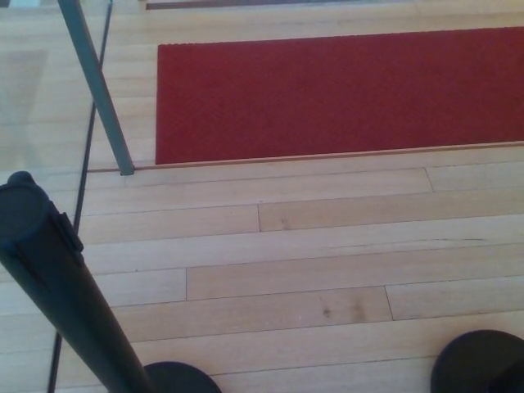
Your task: The robot walks towards a pair of stanchion kept in front of it and uses the right hand to grab on the strap of the right stanchion that is being connected to the left stanchion. After removing it from the stanchion on the left, it releases the strap and lets it retract back to the stanchion on the right.
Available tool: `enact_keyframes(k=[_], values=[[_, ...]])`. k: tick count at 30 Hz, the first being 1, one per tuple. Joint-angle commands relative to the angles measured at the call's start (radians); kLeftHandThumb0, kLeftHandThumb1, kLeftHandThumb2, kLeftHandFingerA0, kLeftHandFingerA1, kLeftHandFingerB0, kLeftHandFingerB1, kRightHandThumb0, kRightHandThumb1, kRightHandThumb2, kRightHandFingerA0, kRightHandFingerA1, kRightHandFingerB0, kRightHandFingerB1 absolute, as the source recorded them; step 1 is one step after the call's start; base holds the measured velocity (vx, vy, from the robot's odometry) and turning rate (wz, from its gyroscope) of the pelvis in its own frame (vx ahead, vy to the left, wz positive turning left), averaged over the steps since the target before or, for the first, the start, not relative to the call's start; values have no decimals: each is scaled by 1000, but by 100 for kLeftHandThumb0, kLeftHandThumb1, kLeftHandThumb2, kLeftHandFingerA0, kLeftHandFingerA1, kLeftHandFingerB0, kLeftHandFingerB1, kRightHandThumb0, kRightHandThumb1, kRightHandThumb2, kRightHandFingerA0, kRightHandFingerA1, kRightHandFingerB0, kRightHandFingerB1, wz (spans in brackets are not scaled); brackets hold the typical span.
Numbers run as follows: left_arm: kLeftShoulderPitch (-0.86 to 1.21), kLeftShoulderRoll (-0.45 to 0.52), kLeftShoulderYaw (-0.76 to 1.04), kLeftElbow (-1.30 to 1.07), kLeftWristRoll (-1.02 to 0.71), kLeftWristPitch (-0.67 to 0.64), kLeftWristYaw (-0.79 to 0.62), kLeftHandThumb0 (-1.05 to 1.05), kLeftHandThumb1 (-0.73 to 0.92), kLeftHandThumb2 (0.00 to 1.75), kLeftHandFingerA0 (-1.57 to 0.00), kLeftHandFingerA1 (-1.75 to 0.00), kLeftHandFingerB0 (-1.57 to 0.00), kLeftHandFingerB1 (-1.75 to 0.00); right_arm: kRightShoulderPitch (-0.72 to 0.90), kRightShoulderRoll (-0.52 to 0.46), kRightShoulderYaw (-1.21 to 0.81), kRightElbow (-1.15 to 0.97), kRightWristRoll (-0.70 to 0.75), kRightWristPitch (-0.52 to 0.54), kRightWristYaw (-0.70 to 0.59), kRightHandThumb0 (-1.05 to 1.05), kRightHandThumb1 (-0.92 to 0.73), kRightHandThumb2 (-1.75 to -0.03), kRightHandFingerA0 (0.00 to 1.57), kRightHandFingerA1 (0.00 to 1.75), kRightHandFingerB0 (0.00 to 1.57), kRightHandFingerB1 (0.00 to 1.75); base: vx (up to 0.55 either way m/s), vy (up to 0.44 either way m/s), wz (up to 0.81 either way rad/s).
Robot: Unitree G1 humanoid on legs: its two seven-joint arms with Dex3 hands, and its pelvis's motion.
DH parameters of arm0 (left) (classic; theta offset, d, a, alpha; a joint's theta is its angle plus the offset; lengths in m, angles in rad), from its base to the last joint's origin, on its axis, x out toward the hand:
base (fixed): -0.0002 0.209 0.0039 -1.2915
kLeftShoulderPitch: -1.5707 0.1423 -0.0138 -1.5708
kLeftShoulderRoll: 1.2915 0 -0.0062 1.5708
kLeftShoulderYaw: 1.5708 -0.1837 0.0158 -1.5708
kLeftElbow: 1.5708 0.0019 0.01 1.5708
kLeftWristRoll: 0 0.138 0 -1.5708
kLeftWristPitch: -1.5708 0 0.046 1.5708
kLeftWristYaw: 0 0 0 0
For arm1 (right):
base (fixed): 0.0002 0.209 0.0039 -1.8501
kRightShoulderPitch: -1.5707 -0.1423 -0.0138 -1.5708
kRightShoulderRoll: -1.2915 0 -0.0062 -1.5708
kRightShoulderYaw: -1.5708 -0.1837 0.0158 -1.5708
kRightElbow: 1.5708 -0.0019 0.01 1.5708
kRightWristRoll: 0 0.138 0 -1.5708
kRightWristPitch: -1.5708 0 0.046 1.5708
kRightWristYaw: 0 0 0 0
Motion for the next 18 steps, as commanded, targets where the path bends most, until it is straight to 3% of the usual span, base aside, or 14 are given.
enact_keyframes(k=[1, 2, 13, 14, 16, 18], values=[[4, 12, 4, 0, 17, 35, 7, 4, -48, 175, -157, -99, -146, -76, -1, -13, 4, 7, 56, -57, -17, -23, -67, -72, 103, 98, 87, 54, 0, 0, 0], [5, 10, 5, -1, 19, 35, 10, 0, -42, 175, -157, -101, -150, -73, 8, -15, 8, -2, 58, -67, -12, -24, -69, -72, 102, 97, 87, 55, 0, 0, 0], [9, 4, 22, -4, 17, 27, 8, -3, -47, 175, -157, -97, -145, -79, 20, -22, 30, -16, 79, -72, -9, -23, -68, -76, 103, 98, 87, 56, 0, 0, 0], [11, 2, 27, -5, 13, 27, 7, -9, -38, 165, -157, -95, -143, -80, 25, -22, 32, -25, 80, -71, -7, -24, -68, -74, 102, 99, 86, 56, 0, 0, 0], [19, -3, 40, -7, 4, 21, 8, -16, -37, 157, -157, -96, -144, -82, 23, -23, 34, -21, 90, -61, 4, -23, -68, -75, 101, 93, 85, 55, 0, 0, 0], [22, -4, 43, -8, 6, 12, 7, -14, -38, 158, -157, -95, -145, -81, 20, -24, 37, -18, 96, -58, 9, -23, -68, -76, 99, 95, 85, 55, 0, 0, 0]])
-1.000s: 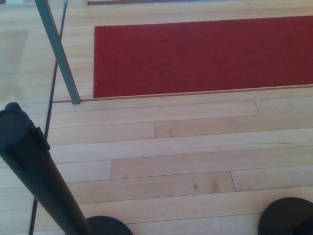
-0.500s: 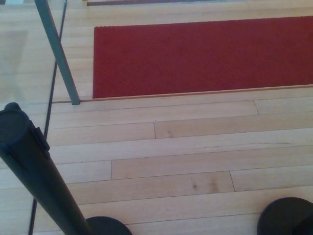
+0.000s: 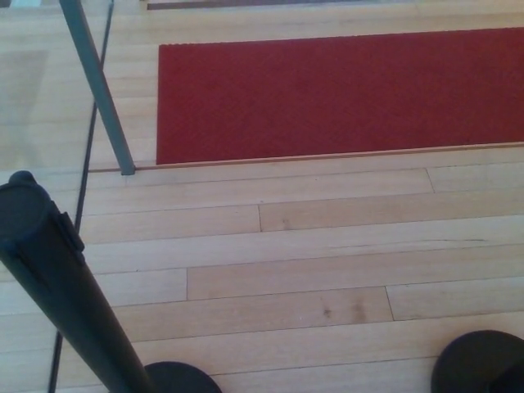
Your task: The robot walks towards a pair of stanchion kept in front of it and uses the right hand to grab on the strap of the right stanchion that is being connected to the left stanchion. After removing it from the stanchion on the left, it releases the strap and lets it retract back to the stanchion on the right.
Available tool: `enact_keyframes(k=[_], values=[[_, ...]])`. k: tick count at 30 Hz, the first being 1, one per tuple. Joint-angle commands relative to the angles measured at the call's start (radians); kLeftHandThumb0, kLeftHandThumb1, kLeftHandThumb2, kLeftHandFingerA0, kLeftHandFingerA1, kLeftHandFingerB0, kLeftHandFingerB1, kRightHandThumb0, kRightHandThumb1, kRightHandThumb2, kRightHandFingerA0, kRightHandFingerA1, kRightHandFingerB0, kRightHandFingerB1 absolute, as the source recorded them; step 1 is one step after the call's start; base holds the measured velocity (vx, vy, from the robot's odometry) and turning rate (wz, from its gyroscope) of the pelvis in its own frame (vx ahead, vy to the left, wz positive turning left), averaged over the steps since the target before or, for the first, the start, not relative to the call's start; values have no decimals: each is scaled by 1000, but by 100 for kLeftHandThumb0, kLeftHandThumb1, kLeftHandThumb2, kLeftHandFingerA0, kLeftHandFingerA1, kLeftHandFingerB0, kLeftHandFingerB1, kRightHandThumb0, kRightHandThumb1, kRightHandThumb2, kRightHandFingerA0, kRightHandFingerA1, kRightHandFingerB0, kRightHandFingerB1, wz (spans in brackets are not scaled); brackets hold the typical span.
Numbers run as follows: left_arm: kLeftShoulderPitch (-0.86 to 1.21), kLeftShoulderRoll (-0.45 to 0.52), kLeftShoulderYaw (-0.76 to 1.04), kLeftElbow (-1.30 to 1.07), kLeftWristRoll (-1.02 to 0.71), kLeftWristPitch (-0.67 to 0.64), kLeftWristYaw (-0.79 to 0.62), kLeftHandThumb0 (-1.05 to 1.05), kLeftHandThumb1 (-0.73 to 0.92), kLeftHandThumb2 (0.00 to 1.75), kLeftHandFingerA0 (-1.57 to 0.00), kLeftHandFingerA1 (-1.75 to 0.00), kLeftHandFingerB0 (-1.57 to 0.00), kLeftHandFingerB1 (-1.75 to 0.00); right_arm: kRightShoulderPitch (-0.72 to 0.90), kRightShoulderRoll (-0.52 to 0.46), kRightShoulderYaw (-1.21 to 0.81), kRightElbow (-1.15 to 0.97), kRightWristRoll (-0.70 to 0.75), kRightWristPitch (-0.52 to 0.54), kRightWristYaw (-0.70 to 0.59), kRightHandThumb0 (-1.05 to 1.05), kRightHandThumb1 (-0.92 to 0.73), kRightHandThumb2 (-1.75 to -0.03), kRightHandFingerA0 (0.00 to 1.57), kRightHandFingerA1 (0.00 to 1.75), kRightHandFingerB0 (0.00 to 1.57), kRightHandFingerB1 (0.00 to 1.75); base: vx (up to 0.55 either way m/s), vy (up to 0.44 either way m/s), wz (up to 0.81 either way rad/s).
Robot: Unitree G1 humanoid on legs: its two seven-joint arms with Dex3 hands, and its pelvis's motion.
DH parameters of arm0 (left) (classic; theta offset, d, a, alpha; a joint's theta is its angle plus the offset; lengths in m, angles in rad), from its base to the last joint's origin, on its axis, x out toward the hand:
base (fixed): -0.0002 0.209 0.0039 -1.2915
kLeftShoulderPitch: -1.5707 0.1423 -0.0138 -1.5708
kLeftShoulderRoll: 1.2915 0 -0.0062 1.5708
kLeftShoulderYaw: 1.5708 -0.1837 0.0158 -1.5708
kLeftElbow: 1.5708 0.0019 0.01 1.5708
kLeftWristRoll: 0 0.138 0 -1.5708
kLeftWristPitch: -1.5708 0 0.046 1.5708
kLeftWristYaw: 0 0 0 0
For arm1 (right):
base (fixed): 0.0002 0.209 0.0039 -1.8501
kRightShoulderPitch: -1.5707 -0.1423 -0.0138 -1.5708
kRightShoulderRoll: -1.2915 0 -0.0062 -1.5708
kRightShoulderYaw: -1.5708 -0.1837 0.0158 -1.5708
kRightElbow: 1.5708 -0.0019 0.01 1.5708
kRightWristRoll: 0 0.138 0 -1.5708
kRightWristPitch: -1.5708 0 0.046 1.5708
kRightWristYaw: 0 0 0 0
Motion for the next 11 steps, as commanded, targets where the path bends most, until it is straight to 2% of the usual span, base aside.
enact_keyframes(k=[1, 4, 5, 7, 8, 11], values=[[16, 1, 19, -3, -3, 4, 6, -14, -38, 158, -157, -95, -145, -81, 2, -22, 7, 0, 39, -8, 14, -23, -68, -76, 99, 95, 85, 55, 0, 0, 0], [15, 0, 18, -5, 3, 10, 6, -20, -38, 156, -157, -93, -148, -83, 5, -24, 13, -5, 45, -9, 16, -23, -70, -72, 98, 91, 84, 54, 0, 0, 0], [16, -1, 20, -8, 3, 6, 7, -26, -34, 155, -157, -95, -143, -83, 16, -25, 15, -23, 50, -15, 20, -24, -68, -70, 96, 91, 84, 55, 0, 0, 0], [17, -1, 21, -9, 3, 4, 8, -26, -34, 155, -157, -95, -143, -83, 22, -25, 17, -32, 54, -16, 21, -24, -68, -70, 96, 91, 84, 55, 0, 0, 0], [16, -2, 27, -8, -2, 7, 5, -28, -26, 148, -157, -92, -138, -84, 22, -27, 23, -34, 47, -12, 16, -24, -68, -69, 94, 90, 83, 54, 0, 0, 0], [12, -4, 38, -7, -9, 5, 2, -27, -30, 153, -157, -95, -141, -83, 28, -28, 31, -54, 42, -5, 7, -23, -66, -70, 93, 90, 82, 55, 0, 0, 0]])
